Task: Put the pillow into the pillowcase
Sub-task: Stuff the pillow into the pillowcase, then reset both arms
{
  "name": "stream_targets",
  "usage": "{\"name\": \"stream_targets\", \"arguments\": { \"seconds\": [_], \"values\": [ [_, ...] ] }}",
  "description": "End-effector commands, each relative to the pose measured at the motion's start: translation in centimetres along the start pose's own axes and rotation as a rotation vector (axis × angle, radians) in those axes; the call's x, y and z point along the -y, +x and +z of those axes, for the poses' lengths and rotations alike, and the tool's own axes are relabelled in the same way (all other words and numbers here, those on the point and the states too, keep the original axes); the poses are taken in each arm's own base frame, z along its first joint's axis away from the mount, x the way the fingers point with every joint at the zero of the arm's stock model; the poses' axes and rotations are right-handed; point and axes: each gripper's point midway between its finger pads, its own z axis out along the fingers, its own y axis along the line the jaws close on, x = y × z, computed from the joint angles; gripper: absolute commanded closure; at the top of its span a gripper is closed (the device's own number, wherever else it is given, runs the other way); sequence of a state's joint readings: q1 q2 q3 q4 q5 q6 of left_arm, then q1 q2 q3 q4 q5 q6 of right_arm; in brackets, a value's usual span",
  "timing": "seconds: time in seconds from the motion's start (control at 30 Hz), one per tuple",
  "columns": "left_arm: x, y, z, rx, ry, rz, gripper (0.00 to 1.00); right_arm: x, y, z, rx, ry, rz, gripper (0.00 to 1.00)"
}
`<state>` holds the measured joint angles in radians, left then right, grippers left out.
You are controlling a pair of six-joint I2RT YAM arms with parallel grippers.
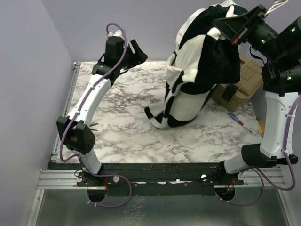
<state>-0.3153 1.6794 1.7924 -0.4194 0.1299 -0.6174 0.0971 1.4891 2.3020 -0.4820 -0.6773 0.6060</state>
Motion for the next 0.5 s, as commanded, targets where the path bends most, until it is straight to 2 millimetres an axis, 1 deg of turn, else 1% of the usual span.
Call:
{"name": "stream_targets", "arguments": {
  "seconds": [0.0,0.03,0.07,0.13,0.17,0.2,0.23,0.27,0.3,0.37,0.4,0.43,0.47],
  "values": [
    [3.9,6.5,3.6,-0.136,0.087,-0.028,0.32,-1.8,-4.1,1.6,0.136,-0.133,-0.069,1.00],
    [6.3,8.2,3.8,-0.158,0.133,-0.005,0.32,-1.7,-3.8,2.2,0.125,-0.160,-0.048,1.00],
    [9.3,10.2,3.6,-0.177,0.199,0.027,0.32,-1.6,-3.3,2.8,0.102,-0.199,-0.016,1.00],
    [14.6,13.1,2.5,-0.198,0.312,0.065,0.32,-0.8,-2.1,4.1,0.055,-0.251,0.059,1.00],
    [16.1,13.7,1.8,-0.199,0.338,0.069,0.32,-0.3,-1.4,4.9,0.032,-0.274,0.090,1.00],
    [16.4,13.3,1.3,-0.182,0.334,0.065,0.31,0.5,-0.4,5.8,0.003,-0.270,0.127,1.00],
    [15.3,12.5,0.9,-0.147,0.284,0.057,0.29,1.3,0.8,6.6,-0.030,-0.264,0.162,1.00],
    [13.4,10.9,0.3,-0.089,0.211,0.042,0.27,2.2,2.2,7.6,-0.070,-0.269,0.199,1.00],
    [10.8,9.5,-0.2,-0.036,0.123,0.029,0.24,2.8,3.8,8.4,-0.114,-0.271,0.241,1.00],
    [5.1,6.5,-2.3,0.047,-0.050,0.033,0.20,3.8,7.9,10.5,-0.210,-0.254,0.321,0.99],
    [1.6,5.2,-3.7,0.076,-0.172,0.039,0.19,4.2,10.5,11.5,-0.273,-0.238,0.369,0.93],
    [-2.0,3.7,-5.4,0.112,-0.310,0.042,0.17,4.6,13.7,12.3,-0.358,-0.221,0.436,0.82],
    [-5.4,2.5,-7.2,0.138,-0.428,0.036,0.16,4.6,16.7,12.8,-0.447,-0.232,0.486,0.70]
  ]
}}
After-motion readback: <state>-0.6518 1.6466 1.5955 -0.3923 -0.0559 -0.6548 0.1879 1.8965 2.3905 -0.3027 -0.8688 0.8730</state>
